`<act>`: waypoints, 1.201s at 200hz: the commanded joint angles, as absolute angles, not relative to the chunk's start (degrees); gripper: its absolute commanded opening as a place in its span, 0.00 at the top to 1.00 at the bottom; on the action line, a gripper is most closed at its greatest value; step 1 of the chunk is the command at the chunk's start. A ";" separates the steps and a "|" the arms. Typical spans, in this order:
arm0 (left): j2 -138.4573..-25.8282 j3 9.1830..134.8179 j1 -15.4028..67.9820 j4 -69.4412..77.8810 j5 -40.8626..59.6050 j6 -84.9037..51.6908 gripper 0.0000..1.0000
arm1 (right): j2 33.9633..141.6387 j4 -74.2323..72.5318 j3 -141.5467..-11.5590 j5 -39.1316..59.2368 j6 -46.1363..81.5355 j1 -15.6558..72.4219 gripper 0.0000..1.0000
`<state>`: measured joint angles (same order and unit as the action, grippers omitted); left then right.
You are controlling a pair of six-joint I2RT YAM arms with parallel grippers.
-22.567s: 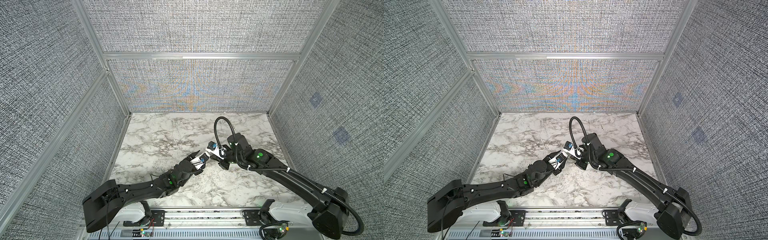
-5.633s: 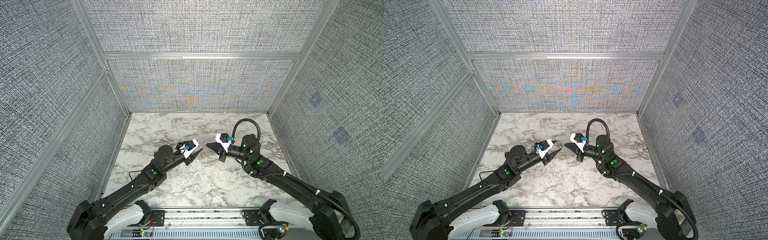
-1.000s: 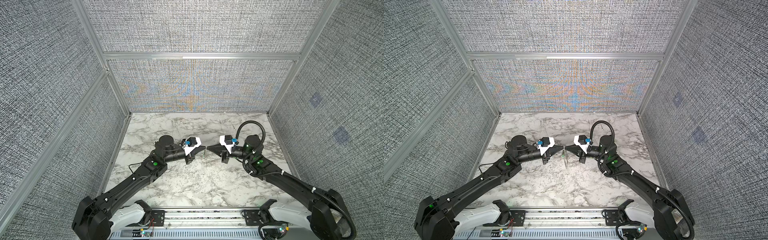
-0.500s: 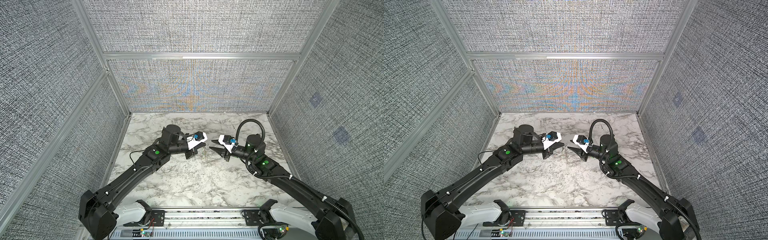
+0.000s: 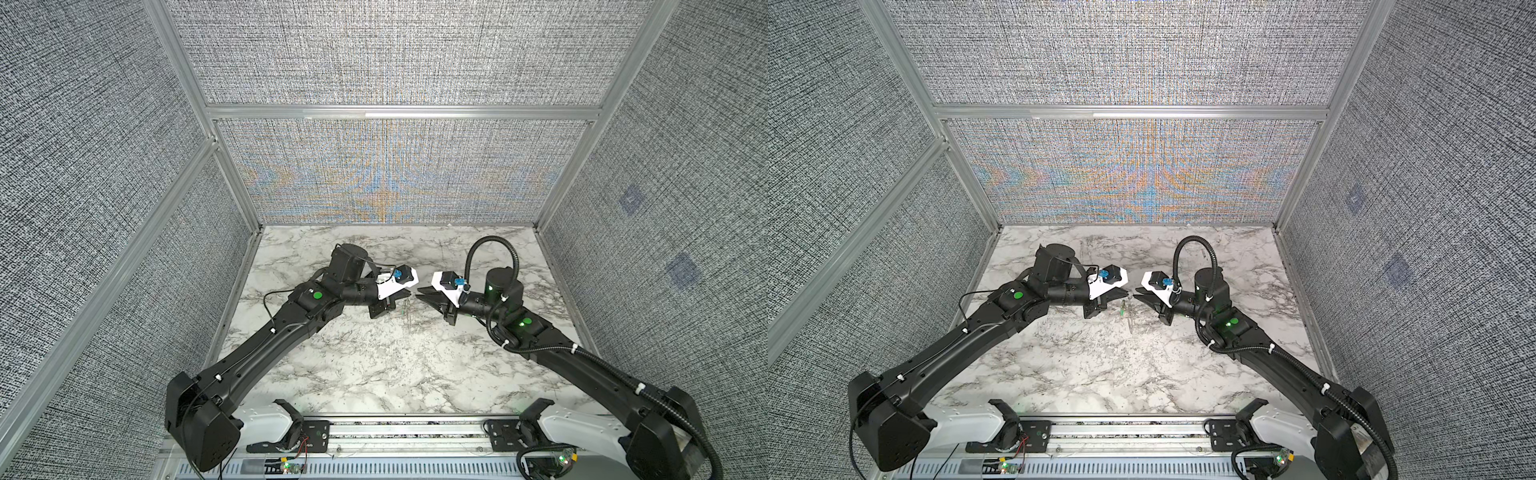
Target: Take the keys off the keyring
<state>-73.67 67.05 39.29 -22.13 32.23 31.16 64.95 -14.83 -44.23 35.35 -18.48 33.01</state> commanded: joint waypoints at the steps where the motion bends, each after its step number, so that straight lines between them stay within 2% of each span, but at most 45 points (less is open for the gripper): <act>1: -73.86 67.63 39.29 -22.74 34.01 32.31 1.00 | 65.54 -17.05 -44.94 38.13 -16.98 33.14 0.83; 44: -74.61 69.01 39.29 -24.97 34.35 34.02 1.00 | 66.59 -16.90 -45.53 40.73 -16.14 33.13 0.84; 98: -75.82 70.97 39.30 -28.48 35.13 36.19 1.00 | 66.80 -16.07 -45.88 41.87 -16.00 33.13 0.95; 167: -74.75 70.03 39.36 -26.78 36.15 36.15 1.00 | 67.25 -14.69 -46.24 43.14 -17.05 33.13 1.00; 182: -73.81 68.96 39.29 -25.15 34.90 35.44 0.82 | 67.09 -15.41 -45.93 43.32 -17.11 33.13 1.00; 200: -72.38 67.23 39.11 -22.86 33.67 33.71 0.73 | 66.87 -16.53 -45.55 43.72 -16.80 33.13 1.00; 240: -69.62 63.19 37.50 -16.88 36.05 29.50 0.70 | 66.14 -21.57 -43.47 45.00 -15.21 32.92 1.00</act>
<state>-71.00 65.12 38.41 -22.52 33.63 32.84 66.54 -16.58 -44.23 43.07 -16.49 32.99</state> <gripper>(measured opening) 0.299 0.050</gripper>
